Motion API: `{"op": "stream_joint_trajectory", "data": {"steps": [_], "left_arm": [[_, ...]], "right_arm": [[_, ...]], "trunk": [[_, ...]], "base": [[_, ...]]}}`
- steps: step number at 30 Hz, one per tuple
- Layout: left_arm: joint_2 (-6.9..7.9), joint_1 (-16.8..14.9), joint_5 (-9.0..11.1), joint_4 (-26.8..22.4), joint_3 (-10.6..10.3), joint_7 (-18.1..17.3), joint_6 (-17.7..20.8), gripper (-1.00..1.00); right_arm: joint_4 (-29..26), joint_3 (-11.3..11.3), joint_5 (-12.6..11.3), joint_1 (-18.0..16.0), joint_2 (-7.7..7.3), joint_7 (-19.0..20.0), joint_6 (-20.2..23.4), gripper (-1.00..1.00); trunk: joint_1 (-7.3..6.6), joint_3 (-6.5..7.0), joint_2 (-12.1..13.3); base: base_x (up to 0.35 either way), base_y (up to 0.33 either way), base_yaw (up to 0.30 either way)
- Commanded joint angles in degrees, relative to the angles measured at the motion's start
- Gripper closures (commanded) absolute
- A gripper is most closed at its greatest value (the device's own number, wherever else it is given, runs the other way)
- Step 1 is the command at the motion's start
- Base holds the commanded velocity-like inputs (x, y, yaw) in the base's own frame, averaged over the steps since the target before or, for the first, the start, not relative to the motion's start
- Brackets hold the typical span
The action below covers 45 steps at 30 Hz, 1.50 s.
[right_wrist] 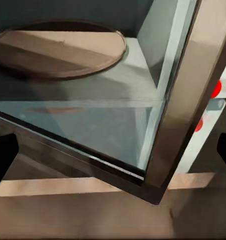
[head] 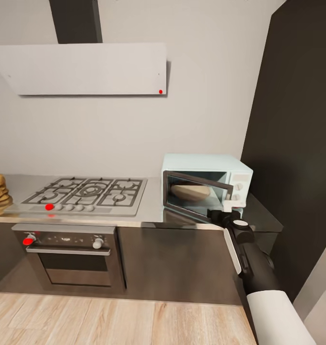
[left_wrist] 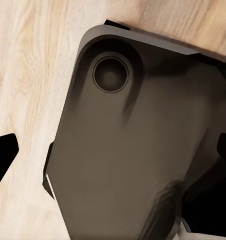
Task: In the kitchen, take the popcorn bag from the countertop, put it into the microwave, and heat it until the popcorn is cooked so the cooked popcorn ends up inside the bag.
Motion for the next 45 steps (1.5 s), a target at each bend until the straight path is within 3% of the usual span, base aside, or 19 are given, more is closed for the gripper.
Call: {"op": "stream_joint_trajectory", "data": {"steps": [1, 6, 9, 18, 20, 25, 29, 33, 37, 45], "left_arm": [[-0.02, -0.01, 0.26, -0.03, 0.01, 0.16, -0.13, -1.00], [-0.02, -0.01, 0.35, -0.03, 0.09, 0.16, -0.13, -1.00], [-0.02, -0.01, 0.36, -0.03, 0.12, 0.16, -0.13, -1.00], [-0.01, -0.01, 0.38, -0.03, 0.14, 0.16, -0.13, -1.00], [0.03, -0.01, 0.38, -0.03, 0.18, 0.16, -0.13, -1.00], [0.05, -0.01, 0.38, -0.03, 0.19, 0.16, -0.13, -1.00], [0.05, -0.01, 0.38, -0.03, 0.22, 0.16, -0.13, -1.00], [0.02, -0.01, 0.38, -0.03, 0.19, 0.16, -0.13, -1.00], [-0.02, -0.01, 0.32, -0.11, 0.10, 0.16, -0.13, -1.00], [-0.09, -0.01, -0.11, 0.05, -0.34, 0.07, -0.05, -1.00]], "right_arm": [[-0.06, -0.06, 0.40, -0.04, 0.04, 0.11, 0.51, -1.00], [-0.06, -0.06, 0.36, -0.04, -0.03, 0.18, 1.04, -1.00], [-0.06, -0.06, 0.21, -0.04, -0.70, 0.30, 4.04, -1.00], [-0.27, -0.06, -0.34, -0.82, -6.40, 0.66, 7.09, -1.00], [-0.16, -0.06, -0.44, -0.83, -8.02, 1.00, 10.01, -1.00], [0.01, -0.02, -0.10, -0.83, -12.56, 8.82, 13.28, -1.00], [0.02, -0.06, -0.13, -0.83, -15.16, 10.75, 13.52, -1.00], [-0.10, -0.36, -0.13, -0.83, -15.54, 10.64, 13.39, -1.00], [-0.27, -4.89, -0.05, -0.83, -15.52, 10.88, 13.52, -1.00], [-0.82, -5.84, -0.03, -0.83, -15.13, 10.79, 12.82, -1.00]], "trunk": [[-0.01, -0.06, -0.04], [-0.01, -0.06, -0.04], [-0.01, -0.06, -0.04], [-0.01, -0.06, -0.04], [-0.01, -0.06, -0.04], [-0.01, -0.06, -0.04], [-0.01, -0.06, -0.04], [-0.01, -0.06, -0.04], [-0.01, -0.06, -0.04], [-0.01, -0.06, -0.04]], "base": [[-0.022, 0.002, 0.000], [-0.006, 0.001, 0.000], [0.000, 0.000, 0.000], [0.000, 0.000, 0.000], [0.000, 0.000, 0.000], [0.000, 0.000, 0.000], [0.000, 0.000, 0.000], [0.000, 0.000, 0.000], [0.000, 0.000, 0.000], [0.124, 0.000, 0.000]]}}
